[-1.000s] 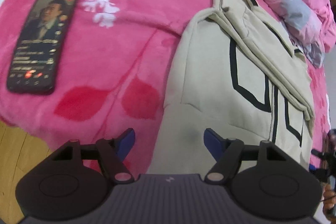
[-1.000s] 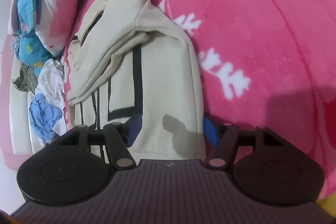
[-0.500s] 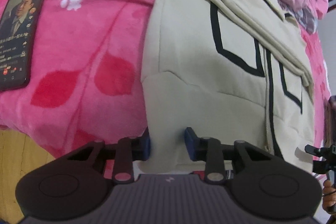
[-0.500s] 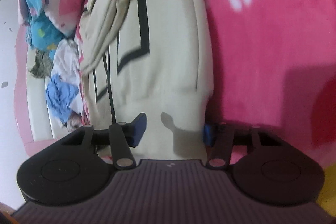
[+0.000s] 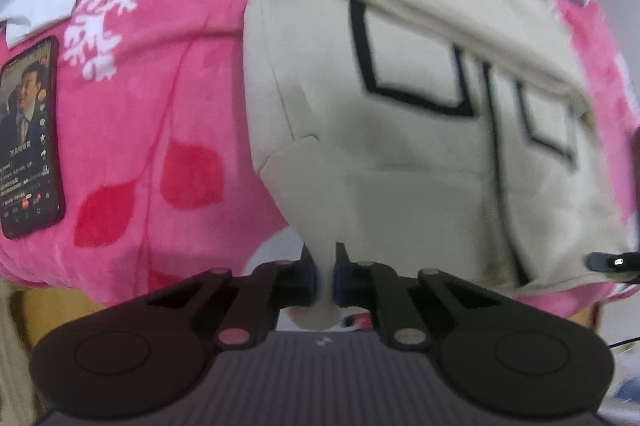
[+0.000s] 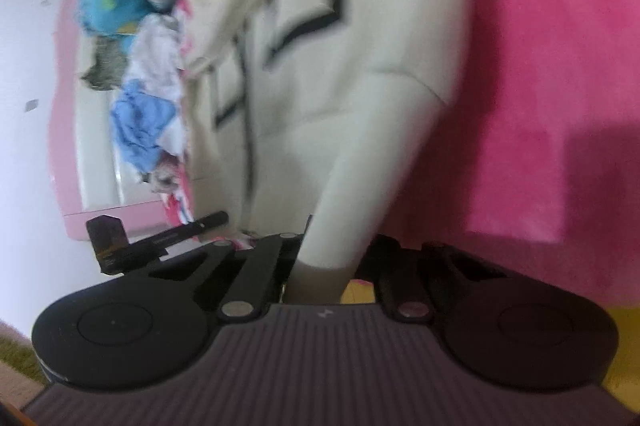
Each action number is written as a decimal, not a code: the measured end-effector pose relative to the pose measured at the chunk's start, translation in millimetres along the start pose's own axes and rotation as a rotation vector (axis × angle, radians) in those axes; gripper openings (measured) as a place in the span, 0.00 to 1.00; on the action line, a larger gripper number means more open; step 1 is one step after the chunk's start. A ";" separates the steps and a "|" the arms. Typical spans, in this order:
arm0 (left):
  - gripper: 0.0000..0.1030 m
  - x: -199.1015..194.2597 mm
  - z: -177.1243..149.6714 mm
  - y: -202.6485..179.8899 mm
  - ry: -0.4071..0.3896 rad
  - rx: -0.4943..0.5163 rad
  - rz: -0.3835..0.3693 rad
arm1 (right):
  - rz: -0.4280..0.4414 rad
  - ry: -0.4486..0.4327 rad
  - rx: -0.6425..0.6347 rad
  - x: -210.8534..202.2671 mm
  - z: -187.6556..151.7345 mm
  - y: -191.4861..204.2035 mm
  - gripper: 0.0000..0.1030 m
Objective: Fold clothes
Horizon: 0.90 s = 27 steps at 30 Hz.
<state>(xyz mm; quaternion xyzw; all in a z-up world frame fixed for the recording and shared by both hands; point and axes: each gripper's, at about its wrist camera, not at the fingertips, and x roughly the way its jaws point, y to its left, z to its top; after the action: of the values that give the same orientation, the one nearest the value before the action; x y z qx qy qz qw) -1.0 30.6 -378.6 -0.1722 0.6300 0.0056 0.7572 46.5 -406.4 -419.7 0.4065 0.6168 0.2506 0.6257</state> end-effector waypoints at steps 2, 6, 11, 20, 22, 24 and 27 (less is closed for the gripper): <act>0.08 -15.7 8.5 2.4 -0.027 -0.034 -0.047 | 0.021 -0.028 -0.029 -9.5 5.1 14.8 0.05; 0.08 -44.0 31.4 3.9 -0.100 -0.067 -0.122 | 0.053 -0.073 -0.109 -26.0 19.7 49.4 0.05; 0.08 -56.8 79.9 -2.5 -0.175 -0.058 -0.191 | 0.069 -0.148 -0.198 -41.9 55.4 87.3 0.05; 0.08 -39.3 202.1 2.1 -0.252 -0.006 -0.308 | 0.006 -0.321 -0.258 -54.2 145.1 128.6 0.04; 0.08 -29.5 230.6 5.2 -0.261 -0.010 -0.334 | 0.006 -0.369 -0.256 -54.2 167.7 131.1 0.04; 0.08 -15.7 259.2 5.8 -0.281 -0.001 -0.357 | 0.003 -0.404 -0.252 -49.3 191.2 130.6 0.04; 0.08 14.7 297.0 5.0 -0.275 0.003 -0.371 | -0.005 -0.439 -0.239 -35.6 228.9 124.9 0.04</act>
<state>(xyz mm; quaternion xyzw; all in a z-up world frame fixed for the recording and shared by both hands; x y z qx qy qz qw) 283.7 111.8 -350.4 -0.2816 0.4783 -0.1114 0.8243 289.3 -413.2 -318.2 0.3726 0.4330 0.2258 0.7891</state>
